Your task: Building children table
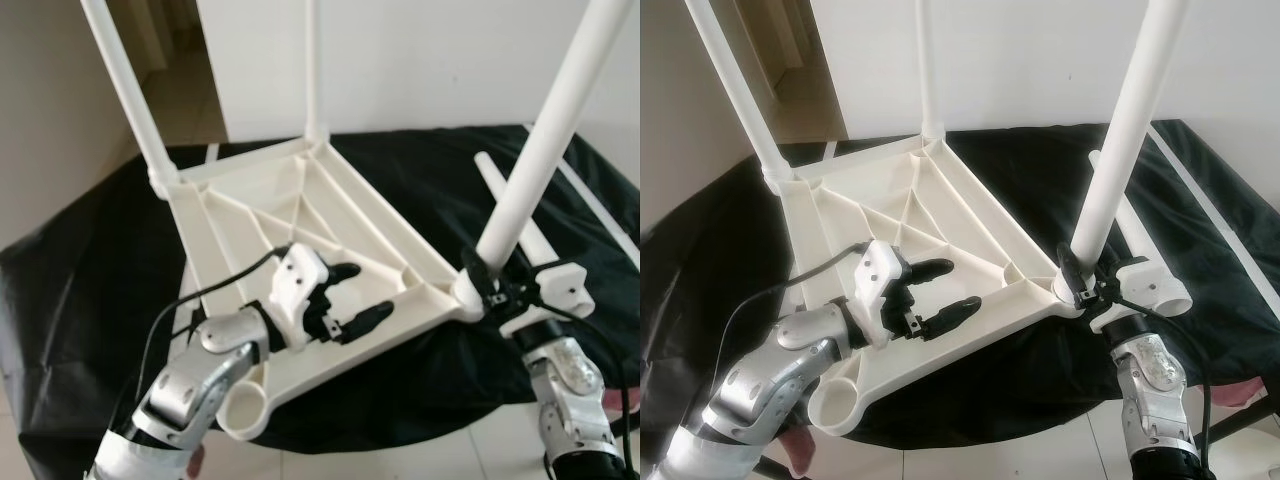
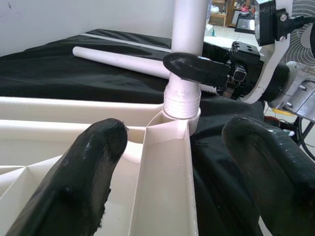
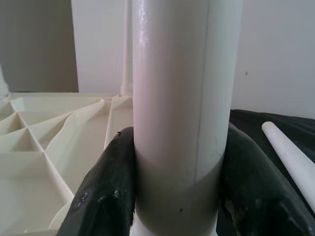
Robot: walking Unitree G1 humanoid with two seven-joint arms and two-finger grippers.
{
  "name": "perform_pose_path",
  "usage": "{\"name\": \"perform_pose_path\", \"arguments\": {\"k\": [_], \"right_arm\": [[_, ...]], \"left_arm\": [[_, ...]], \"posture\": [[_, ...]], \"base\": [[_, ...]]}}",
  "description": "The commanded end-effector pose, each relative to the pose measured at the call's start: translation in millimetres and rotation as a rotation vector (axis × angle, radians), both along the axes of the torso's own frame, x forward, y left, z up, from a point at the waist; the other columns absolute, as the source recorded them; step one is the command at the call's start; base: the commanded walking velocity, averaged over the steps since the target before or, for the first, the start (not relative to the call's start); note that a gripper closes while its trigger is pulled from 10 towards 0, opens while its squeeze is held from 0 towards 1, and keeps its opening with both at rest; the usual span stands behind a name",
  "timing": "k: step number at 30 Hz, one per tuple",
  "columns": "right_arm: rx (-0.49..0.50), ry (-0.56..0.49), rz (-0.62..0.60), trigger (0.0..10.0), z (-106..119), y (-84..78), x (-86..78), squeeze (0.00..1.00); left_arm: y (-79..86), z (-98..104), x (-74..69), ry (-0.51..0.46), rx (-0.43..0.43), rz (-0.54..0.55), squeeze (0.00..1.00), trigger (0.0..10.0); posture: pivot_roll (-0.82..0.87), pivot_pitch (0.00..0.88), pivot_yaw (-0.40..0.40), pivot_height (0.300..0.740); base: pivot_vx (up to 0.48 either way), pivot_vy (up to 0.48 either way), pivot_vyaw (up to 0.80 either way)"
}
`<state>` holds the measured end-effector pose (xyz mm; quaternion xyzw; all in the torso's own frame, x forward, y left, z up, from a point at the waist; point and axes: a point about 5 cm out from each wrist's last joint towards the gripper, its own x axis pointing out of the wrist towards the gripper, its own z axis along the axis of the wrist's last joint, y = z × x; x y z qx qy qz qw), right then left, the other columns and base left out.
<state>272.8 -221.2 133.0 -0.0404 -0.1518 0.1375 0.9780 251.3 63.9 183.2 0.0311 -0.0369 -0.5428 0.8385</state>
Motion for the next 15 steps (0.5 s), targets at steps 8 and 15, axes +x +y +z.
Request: {"name": "perform_pose_path", "arguments": {"k": [8, 15], "right_arm": [[-0.023, 0.163, 0.090, 10.0, -36.3, 16.3, -13.4, 0.00], [-0.185, 0.098, 0.144, 10.0, -34.8, 28.1, -24.1, 0.00]], "left_arm": [[2.3, 2.3, -3.5, 0.004, -0.002, -0.043, 0.00, 10.0], [3.4, 2.7, -4.6, 0.007, -0.002, -0.041, 0.00, 10.0]], "posture": [[-0.05, 0.072, 0.046, 0.740], [-0.05, 0.077, 0.049, 0.740]], "base": [[0.000, 0.000, 0.00], [0.000, 0.000, 0.00]]}}
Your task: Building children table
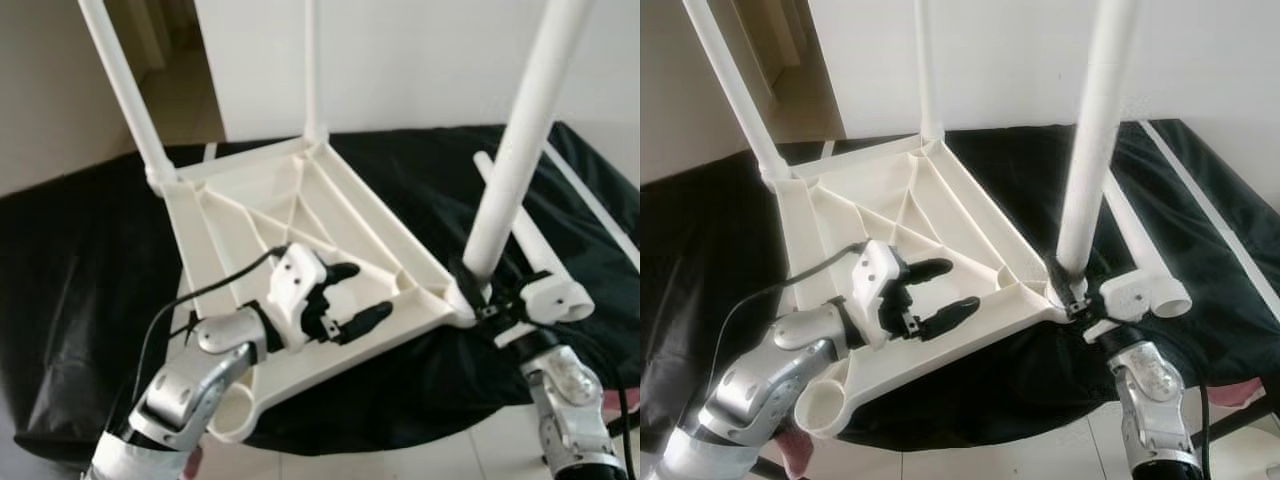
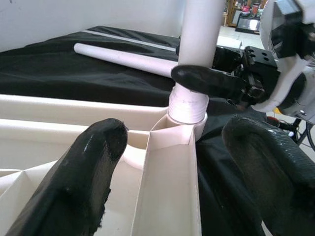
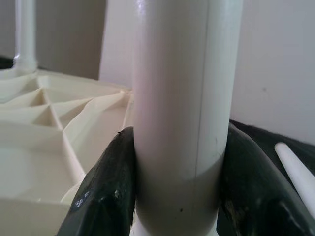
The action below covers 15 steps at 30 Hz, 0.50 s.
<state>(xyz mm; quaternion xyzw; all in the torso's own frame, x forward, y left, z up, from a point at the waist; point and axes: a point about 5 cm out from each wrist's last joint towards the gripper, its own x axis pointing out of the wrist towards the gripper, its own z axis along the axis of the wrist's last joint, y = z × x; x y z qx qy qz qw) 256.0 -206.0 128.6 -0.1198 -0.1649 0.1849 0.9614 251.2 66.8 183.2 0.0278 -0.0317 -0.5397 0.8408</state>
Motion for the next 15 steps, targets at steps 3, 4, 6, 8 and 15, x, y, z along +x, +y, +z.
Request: {"name": "perform_pose_path", "arguments": {"k": [3, 4, 6, 8, 15], "right_arm": [[-0.027, 0.160, 0.080, 10.0, -33.2, 15.9, -11.8, 0.00], [-0.023, 0.164, 0.085, 10.0, -34.2, 16.4, -13.1, 0.00], [-0.019, 0.166, 0.087, 10.0, -34.6, 16.6, -13.8, 0.00], [-0.022, 0.168, 0.087, 10.0, -36.5, 17.8, -15.4, 0.00], [0.144, 0.200, 0.024, 10.0, -42.6, 20.0, -16.4, 0.00]], "left_arm": [[0.8, 2.8, -4.6, -0.006, -0.001, -0.051, 0.00, 10.0], [1.1, 2.8, -4.6, -0.007, 0.000, -0.051, 0.00, 10.0], [1.2, 2.9, -4.5, -0.007, 0.001, -0.052, 0.00, 10.0], [1.9, 3.9, -3.7, -0.009, 0.003, -0.054, 0.00, 10.0], [3.2, 5.9, -2.6, -0.015, 0.008, -0.054, 0.00, 10.0]], "posture": [[-0.04, 0.079, 0.054, 0.740], [-0.04, 0.079, 0.055, 0.740], [-0.04, 0.079, 0.055, 0.740], [-0.05, 0.080, 0.063, 0.740], [-0.04, 0.081, 0.068, 0.740]], "base": [[0.000, 0.000, 0.00], [0.000, 0.000, 0.00], [0.000, 0.000, 0.00], [0.000, 0.000, 0.00], [0.000, 0.000, 0.00]]}}
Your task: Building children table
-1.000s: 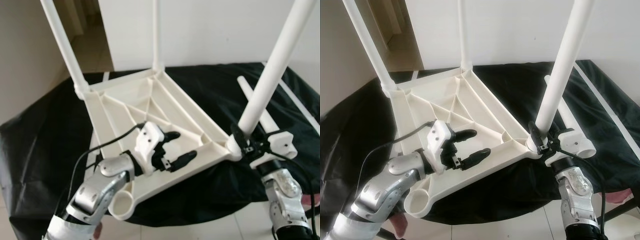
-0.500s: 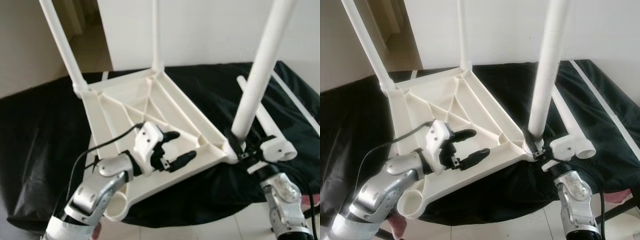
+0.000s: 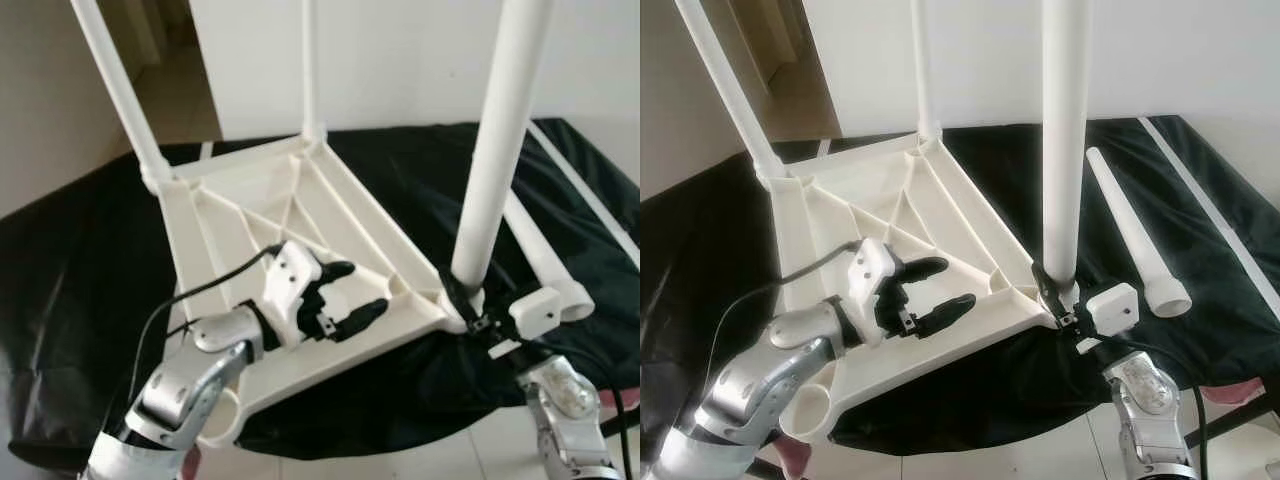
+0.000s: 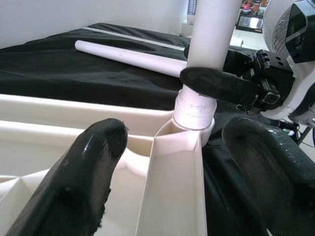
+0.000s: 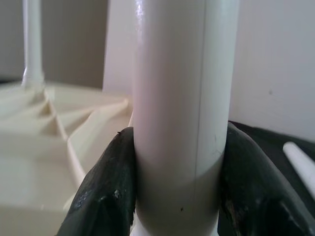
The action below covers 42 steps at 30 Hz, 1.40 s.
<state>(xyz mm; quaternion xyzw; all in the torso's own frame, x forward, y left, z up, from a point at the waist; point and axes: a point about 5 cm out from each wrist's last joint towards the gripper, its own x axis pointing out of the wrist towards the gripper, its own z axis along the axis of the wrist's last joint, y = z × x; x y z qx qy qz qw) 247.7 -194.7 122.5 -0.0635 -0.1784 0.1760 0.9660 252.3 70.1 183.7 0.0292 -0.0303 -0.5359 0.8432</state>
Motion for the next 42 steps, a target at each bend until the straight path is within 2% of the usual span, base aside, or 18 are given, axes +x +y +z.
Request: {"name": "perform_pose_path", "arguments": {"k": [1, 5, 17, 20, 24, 26, 32, 37, 42], "right_arm": [[0.027, 0.204, 0.033, 10.0, -36.6, 8.6, -8.2, 0.00], [0.157, 0.266, 0.003, 10.0, -43.1, 11.1, -8.6, 0.00], [0.255, 0.327, -0.035, 10.0, -46.7, 13.9, -4.8, 0.00], [0.322, 0.341, -0.058, 10.0, -47.7, 10.2, -6.2, 0.00], [0.302, 0.301, -0.044, 10.0, -44.9, 10.0, -13.4, 0.00], [0.227, 0.248, -0.052, 10.0, -41.1, 9.5, -19.6, 0.00], [0.101, 0.155, -0.030, 10.0, -32.7, 17.1, -27.9, 0.00], [0.045, 0.127, -0.008, 10.0, -31.6, 21.3, -32.9, 0.00], [0.038, 0.133, -0.031, 10.0, -37.0, 22.7, -39.2, 0.00]], "left_arm": [[0.0, 5.4, -3.7, -0.016, 0.004, -0.064, 0.00, 10.0], [0.8, 6.0, -3.8, -0.016, 0.006, -0.065, 0.00, 10.0], [0.4, 6.7, -3.8, -0.017, 0.006, -0.069, 0.00, 10.0], [0.6, 7.1, -3.8, -0.019, 0.005, -0.067, 0.00, 10.0], [0.5, 7.1, -4.1, -0.019, 0.003, -0.064, 0.00, 10.0], [0.8, 7.2, -4.1, -0.020, 0.002, -0.063, 0.00, 10.0], [2.0, 7.6, -3.8, -0.020, 0.007, -0.071, 0.00, 10.0], [3.7, 8.3, -2.7, -0.023, 0.015, -0.074, 0.00, 10.0], [5.2, 10.0, -2.2, -0.026, 0.019, -0.078, 0.00, 10.0]], "posture": [[-0.04, 0.081, 0.068, 0.740], [-0.04, 0.080, 0.073, 0.740], [-0.04, 0.081, 0.073, 0.740], [-0.04, 0.079, 0.069, 0.740], [-0.04, 0.077, 0.064, 0.740], [-0.05, 0.076, 0.066, 0.740], [-0.05, 0.075, 0.074, 0.740], [-0.05, 0.073, 0.083, 0.740], [-0.05, 0.074, 0.096, 0.740]], "base": [[0.000, 0.000, 0.00], [0.000, 0.000, 0.00], [0.000, 0.000, 0.00], [0.000, 0.000, 0.00], [0.000, 0.000, 0.00], [0.000, 0.000, 0.00], [0.000, 0.000, 0.00], [0.000, 0.000, 0.00], [0.000, 0.000, 0.00]]}}
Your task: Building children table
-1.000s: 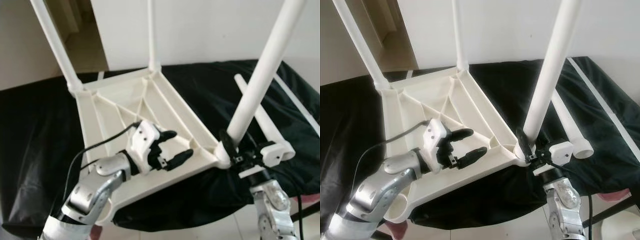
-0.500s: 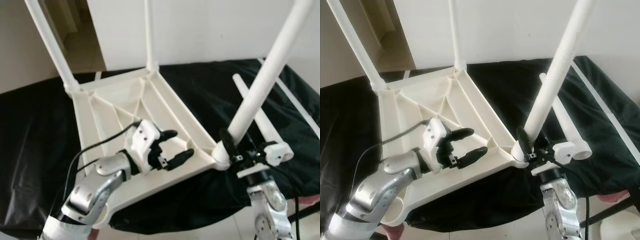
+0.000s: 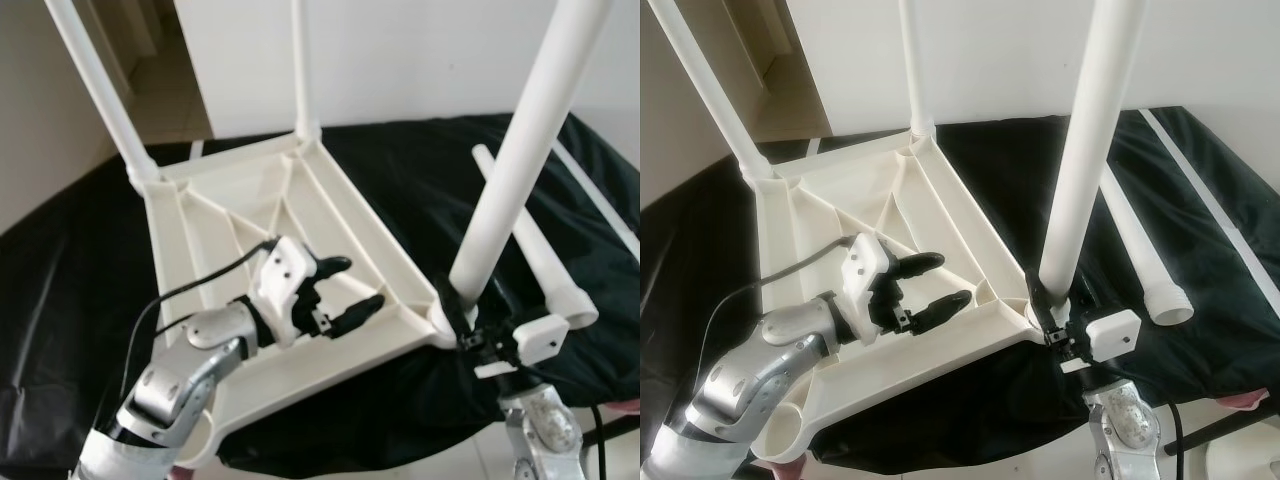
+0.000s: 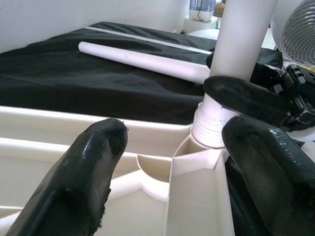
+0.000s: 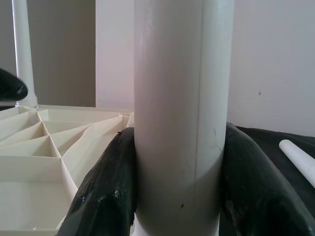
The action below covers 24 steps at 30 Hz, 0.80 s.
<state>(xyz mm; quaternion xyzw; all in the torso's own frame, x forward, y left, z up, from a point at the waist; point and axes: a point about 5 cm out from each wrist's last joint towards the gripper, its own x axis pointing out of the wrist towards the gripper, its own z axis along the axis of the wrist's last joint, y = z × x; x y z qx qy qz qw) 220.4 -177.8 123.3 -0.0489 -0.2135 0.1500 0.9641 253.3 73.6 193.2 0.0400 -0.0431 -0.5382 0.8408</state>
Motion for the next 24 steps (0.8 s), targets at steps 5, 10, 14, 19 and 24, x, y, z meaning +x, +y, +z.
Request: {"name": "perform_pose_path", "arguments": {"k": [5, 10, 14, 19, 24], "right_arm": [[0.054, 0.219, -0.006, 10.0, -40.3, 6.5, -13.9, 0.00], [0.073, 0.153, -0.046, 10.0, -32.4, 4.9, -12.5, 0.00], [0.054, 0.071, -0.086, 10.0, -23.4, 6.2, -10.0, 0.00], [-0.017, 0.003, -0.081, 10.0, -19.1, 14.1, -11.3, 0.00], [-0.015, 0.040, -0.105, 10.0, -27.3, 19.8, -9.5, 0.00]], "left_arm": [[2.4, 1.0, -3.2, 0.007, 0.020, -0.076, 0.00, 10.0], [3.8, 2.1, -2.3, 0.008, 0.027, -0.083, 0.00, 10.0], [7.2, 3.2, -1.3, 0.009, 0.042, -0.095, 0.00, 10.0], [7.3, 5.4, -0.2, 0.004, 0.054, -0.111, 0.00, 10.0], [8.1, 9.2, 3.4, -0.005, 0.064, -0.122, 0.00, 10.0]], "posture": [[-0.05, 0.078, 0.106, 0.740], [-0.04, 0.085, 0.125, 0.740], [-0.04, 0.091, 0.159, 0.740], [-0.04, 0.090, 0.177, 0.740], [-0.04, 0.086, 0.189, 0.740]], "base": [[0.000, 0.000, 0.00], [0.000, 0.000, 0.00], [0.000, 0.000, 0.00], [0.000, 0.000, 0.00], [0.000, 0.000, 0.00]]}}
